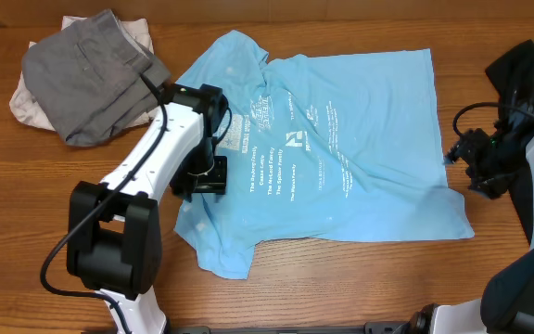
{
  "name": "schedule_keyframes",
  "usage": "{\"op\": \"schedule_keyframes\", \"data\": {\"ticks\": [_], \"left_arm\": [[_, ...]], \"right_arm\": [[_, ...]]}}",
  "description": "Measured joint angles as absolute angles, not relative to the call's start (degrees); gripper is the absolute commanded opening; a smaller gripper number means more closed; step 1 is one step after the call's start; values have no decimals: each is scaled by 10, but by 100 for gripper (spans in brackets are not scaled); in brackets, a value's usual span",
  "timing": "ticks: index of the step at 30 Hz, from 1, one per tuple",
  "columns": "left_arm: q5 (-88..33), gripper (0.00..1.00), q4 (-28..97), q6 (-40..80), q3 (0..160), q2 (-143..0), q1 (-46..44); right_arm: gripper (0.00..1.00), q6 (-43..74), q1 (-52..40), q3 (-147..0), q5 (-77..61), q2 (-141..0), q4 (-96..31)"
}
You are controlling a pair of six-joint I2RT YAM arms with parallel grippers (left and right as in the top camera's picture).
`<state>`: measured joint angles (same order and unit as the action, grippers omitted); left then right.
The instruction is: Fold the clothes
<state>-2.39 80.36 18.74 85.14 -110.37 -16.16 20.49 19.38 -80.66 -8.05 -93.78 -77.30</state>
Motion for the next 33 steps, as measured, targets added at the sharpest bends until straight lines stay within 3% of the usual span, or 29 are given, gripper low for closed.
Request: {"op": "schedule_keyframes", "data": {"ticks": [1, 8, 17, 23, 33], "left_arm": [[-25, 4, 797, 187, 849, -1104, -156], [-41, 4, 735, 183, 769, -1104, -130], [-43, 4, 672, 180, 718, -1104, -128], [-46, 4, 636, 182, 688, -1104, -115], [-93, 4, 602, 184, 616, -1080, -57]], "right_arm": [[38, 209, 194, -799, -78, -938, -765], [22, 223, 194, -715, -75, -938, -689], [22, 247, 194, -696, -87, -938, -651], [8, 265, 194, -682, -88, -938, -625], [9, 281, 194, -678, -88, -951, -607]]}}
